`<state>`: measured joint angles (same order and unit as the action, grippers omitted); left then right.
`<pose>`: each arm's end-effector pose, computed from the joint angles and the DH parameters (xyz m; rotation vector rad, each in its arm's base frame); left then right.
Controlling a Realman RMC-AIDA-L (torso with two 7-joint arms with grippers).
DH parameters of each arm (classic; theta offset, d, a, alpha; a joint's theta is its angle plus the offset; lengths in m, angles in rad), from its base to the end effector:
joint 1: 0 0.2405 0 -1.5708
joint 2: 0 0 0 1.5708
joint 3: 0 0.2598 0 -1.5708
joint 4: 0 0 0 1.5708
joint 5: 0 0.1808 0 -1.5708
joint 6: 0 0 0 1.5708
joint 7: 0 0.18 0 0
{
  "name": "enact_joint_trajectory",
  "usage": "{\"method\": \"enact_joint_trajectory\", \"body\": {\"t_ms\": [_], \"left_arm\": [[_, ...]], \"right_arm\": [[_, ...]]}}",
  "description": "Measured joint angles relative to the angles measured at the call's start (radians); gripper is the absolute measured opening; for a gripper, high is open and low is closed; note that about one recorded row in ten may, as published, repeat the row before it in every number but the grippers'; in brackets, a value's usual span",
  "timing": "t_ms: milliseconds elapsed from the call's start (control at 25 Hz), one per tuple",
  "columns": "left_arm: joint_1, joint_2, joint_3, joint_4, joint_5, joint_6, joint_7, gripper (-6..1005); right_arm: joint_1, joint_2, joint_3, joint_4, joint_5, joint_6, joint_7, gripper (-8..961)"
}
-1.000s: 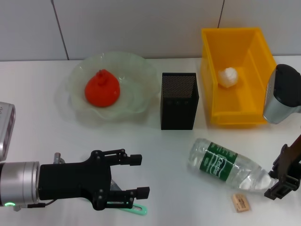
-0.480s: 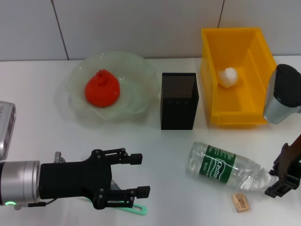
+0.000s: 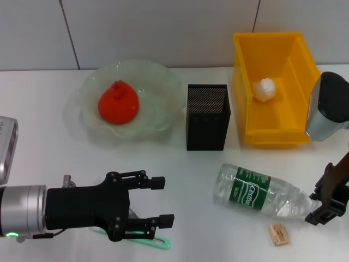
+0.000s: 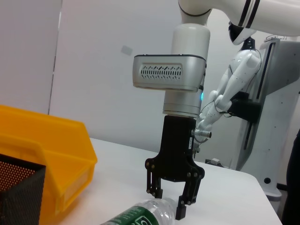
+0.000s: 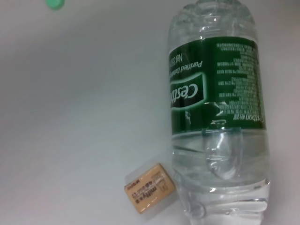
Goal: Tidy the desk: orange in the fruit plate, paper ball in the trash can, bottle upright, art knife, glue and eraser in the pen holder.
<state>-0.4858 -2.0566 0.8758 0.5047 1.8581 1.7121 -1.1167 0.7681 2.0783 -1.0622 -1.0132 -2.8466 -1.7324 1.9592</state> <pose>-0.2204 0.2671 -0.0543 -2.9237 -0.3601 -0.8978 0.2542 0.3278 -0.0178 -2.8820 0.6284 -0.8702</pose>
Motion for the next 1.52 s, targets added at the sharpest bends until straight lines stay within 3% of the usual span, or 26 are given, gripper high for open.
{"method": "enact_joint_trajectory", "body": {"t_ms": [480, 1520], "left_arm": [[-0.001, 0.001, 0.001, 0.001, -0.002, 0.001, 0.003, 768], [-0.003, 0.002, 0.001, 0.014, -0.003, 0.003, 0.003, 769]], "right_arm": [[-0.017, -0.001, 0.009, -0.156, 0.046, -0.069, -0.006, 438], [-0.018, -0.001, 0.042, -0.346, 0.233, -0.072, -0.052, 437]]}}
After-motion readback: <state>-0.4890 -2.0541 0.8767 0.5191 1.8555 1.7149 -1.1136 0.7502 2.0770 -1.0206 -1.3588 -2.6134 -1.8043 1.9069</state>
